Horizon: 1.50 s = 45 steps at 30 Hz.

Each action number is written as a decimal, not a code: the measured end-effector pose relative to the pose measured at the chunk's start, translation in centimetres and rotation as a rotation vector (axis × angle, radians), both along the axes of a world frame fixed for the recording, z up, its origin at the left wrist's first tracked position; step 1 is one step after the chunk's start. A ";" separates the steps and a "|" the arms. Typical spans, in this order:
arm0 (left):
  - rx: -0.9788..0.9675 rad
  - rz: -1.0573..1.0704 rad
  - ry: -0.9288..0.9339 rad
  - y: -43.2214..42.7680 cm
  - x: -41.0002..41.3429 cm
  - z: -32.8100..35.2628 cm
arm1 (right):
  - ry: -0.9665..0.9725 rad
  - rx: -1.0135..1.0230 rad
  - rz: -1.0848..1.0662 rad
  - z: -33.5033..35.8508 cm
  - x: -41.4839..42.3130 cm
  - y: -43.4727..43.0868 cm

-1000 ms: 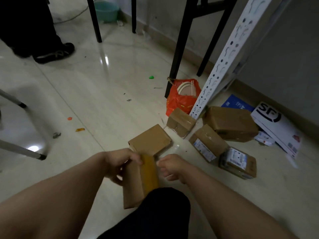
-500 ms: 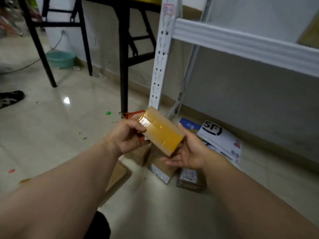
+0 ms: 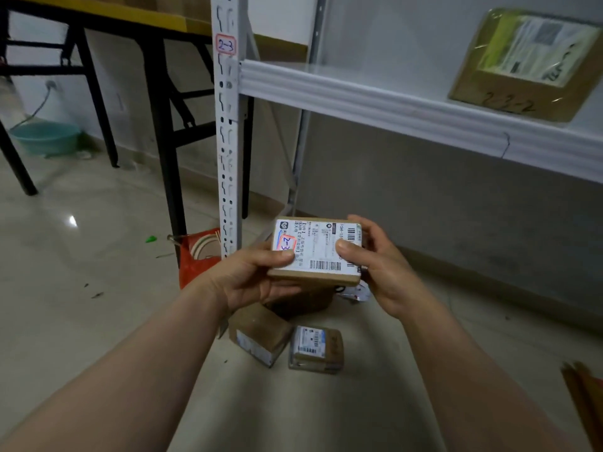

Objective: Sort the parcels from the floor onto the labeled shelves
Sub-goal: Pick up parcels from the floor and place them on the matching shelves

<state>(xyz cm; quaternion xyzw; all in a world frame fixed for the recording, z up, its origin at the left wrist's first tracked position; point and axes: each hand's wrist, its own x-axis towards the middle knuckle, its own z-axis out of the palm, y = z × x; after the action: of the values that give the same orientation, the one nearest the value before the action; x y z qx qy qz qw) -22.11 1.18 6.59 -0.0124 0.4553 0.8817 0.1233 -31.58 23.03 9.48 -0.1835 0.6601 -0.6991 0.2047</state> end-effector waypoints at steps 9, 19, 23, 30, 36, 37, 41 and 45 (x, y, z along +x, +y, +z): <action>-0.063 0.128 0.166 0.2 -1.0 2.5 | 0.014 0.064 -0.088 1.4 -1.0 1.7; -0.237 0.047 0.131 4.7 -1.5 2.7 | 0.003 -0.038 0.016 1.8 0.7 -0.5; -0.301 0.057 0.099 3.8 -1.0 3.1 | 0.031 -0.068 -0.015 2.5 0.6 0.1; -0.260 0.208 0.112 2.8 -0.8 4.8 | 0.051 -0.082 -0.045 3.1 0.7 0.9; -0.399 0.214 0.141 4.2 -0.3 6.4 | 0.077 -0.127 -0.040 3.9 1.0 0.9; -0.405 0.230 0.143 4.2 -0.3 6.7 | 0.072 -0.145 -0.044 4.2 1.0 1.0; -0.423 0.229 0.210 4.9 -0.3 8.1 | 0.103 -0.165 -0.082 5.4 1.3 2.0; -0.393 0.291 0.318 7.7 -1.1 9.8 | 0.196 -0.218 -0.154 8.0 1.8 4.1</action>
<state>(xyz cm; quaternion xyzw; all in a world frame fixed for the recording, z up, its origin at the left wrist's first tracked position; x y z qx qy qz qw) -23.25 8.92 16.39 0.0372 0.6245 0.7758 -0.0822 -29.83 27.16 17.48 -0.2208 0.6093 -0.7589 0.0639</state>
